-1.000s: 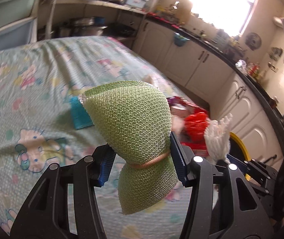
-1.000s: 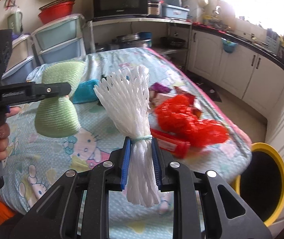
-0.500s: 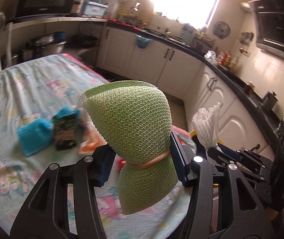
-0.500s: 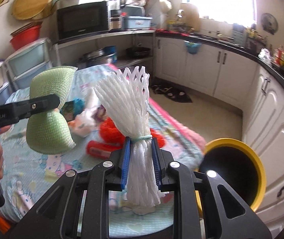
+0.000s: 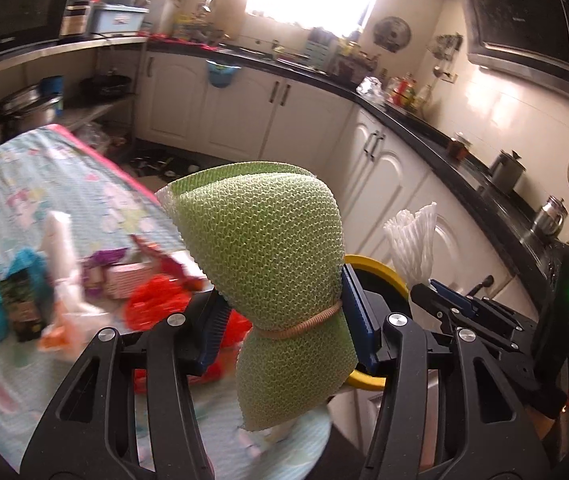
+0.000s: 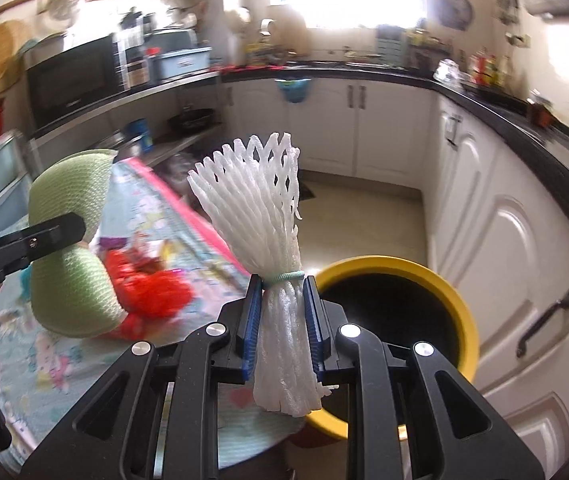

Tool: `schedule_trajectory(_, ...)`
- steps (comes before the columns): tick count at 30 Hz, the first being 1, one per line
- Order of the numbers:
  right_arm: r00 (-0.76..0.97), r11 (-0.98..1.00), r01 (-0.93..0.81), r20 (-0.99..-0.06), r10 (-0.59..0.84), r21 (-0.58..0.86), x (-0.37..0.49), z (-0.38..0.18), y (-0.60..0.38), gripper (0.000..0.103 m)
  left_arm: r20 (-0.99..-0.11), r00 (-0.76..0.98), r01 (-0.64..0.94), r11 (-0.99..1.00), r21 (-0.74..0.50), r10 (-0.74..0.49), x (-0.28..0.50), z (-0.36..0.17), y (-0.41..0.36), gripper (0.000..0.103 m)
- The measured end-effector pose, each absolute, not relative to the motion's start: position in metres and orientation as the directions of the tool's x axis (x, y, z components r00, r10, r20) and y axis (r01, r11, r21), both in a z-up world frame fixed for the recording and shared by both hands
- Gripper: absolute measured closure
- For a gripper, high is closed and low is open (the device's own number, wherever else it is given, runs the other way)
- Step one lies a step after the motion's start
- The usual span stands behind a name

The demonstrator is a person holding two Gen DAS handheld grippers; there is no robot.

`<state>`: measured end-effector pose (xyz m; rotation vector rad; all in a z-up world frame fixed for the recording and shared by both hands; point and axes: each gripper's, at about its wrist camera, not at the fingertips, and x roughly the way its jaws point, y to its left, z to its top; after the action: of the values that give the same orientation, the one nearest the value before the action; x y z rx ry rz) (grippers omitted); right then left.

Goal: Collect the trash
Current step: 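Carry both items over the yellow bin and open both tools to drop them, then move both open tools back toward the trash on the table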

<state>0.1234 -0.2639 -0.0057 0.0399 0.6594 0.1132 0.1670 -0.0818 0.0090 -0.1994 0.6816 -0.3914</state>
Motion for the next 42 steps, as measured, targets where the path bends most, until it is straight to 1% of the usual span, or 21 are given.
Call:
schedule_trajectory(8, 0.763, 0.991, 0.050, -0.645, 0.041, 0.123, 0.135, -0.037, -0.327, 0.081, -0.596, 0.646, 0.373, 0.879, -0.299, -0.477, 0.203, -0.007, -0.150, 0.057)
schedule_trajectory(17, 0.694, 0.978, 0.134, -0.720, 0.022, 0.158, 0.159, -0.088, -0.361, 0.078, -0.664, 0.564, 0.409, 0.865, -0.292, -0.491, 0.245, -0.043, -0.205, 0.055)
schedule_trajectory(19, 0.683, 0.975, 0.151, -0.731, 0.019, 0.166, 0.162, -0.095, -0.364, 0.074, -0.676, 0.550, 0.412, 0.863, -0.291, -0.490, 0.250, -0.049, -0.213, 0.054)
schedule_trajectory(20, 0.679, 0.973, 0.157, -0.734, 0.016, 0.167, 0.163, -0.098, -0.365, 0.070, -0.681, 0.540, 0.416, 0.860, -0.295, -0.495, 0.252, -0.051, -0.215, 0.053)
schedule_trajectory(21, 0.673, 0.972, 0.169, -0.739, 0.009, 0.165, 0.162, -0.101, -0.367, 0.062, -0.684, 0.536, 0.417, 0.860, -0.296, -0.495, 0.254, -0.054, -0.216, 0.052)
schedule_trajectory(23, 0.675, 0.970, 0.181, -0.738, -0.002, 0.163, 0.160, -0.102, -0.368, 0.054, -0.689, 0.533, 0.417, 0.861, -0.291, -0.491, 0.255, -0.057, -0.219, 0.047)
schedule_trajectory(24, 0.679, 0.969, 0.186, -0.734, -0.008, 0.162, 0.158, -0.101, -0.369, 0.053, -0.689, 0.533, 0.418, 0.861, -0.290, -0.491, 0.255, -0.058, -0.219, 0.045)
schedule_trajectory(26, 0.683, 0.967, 0.199, -0.731, -0.018, 0.162, 0.153, -0.100, -0.370, 0.050, -0.690, 0.537, 0.416, 0.864, -0.284, -0.485, 0.255, -0.059, -0.218, 0.034)
schedule_trajectory(28, 0.688, 0.966, 0.207, -0.725, -0.032, 0.155, 0.149, -0.097, -0.371, 0.047, -0.689, 0.544, 0.409, 0.868, -0.282, -0.480, 0.253, -0.058, -0.215, 0.028)
schedule_trajectory(30, 0.702, 0.967, 0.213, -0.710, -0.049, 0.143, 0.143, -0.091, -0.371, 0.042, -0.681, 0.555, 0.400, 0.871, -0.286, -0.478, 0.249, -0.056, -0.210, 0.024)
schedule_trajectory(32, 0.717, 0.967, 0.213, -0.695, -0.056, 0.142, 0.136, -0.084, -0.369, 0.040, -0.671, 0.569, 0.390, 0.875, -0.287, -0.474, 0.244, -0.051, -0.204, 0.017)
schedule_trajectory(34, 0.730, 0.967, 0.208, -0.682, -0.054, 0.146, 0.132, -0.077, -0.366, 0.038, -0.660, 0.589, 0.383, 0.880, -0.280, -0.466, 0.237, -0.046, -0.196, 0.013)
schedule_trajectory(36, 0.744, 0.968, 0.201, -0.666, -0.052, 0.149, 0.128, -0.069, -0.363, 0.034, -0.649, 0.612, 0.372, 0.889, -0.268, -0.452, 0.228, -0.040, -0.187, 0.011)
schedule_trajectory(42, 0.785, 0.977, 0.156, -0.619, -0.033, 0.145, 0.116, -0.041, -0.343, 0.030, -0.619, 0.670, 0.334, 0.911, -0.242, -0.410, 0.208, -0.020, -0.157, 0.011)
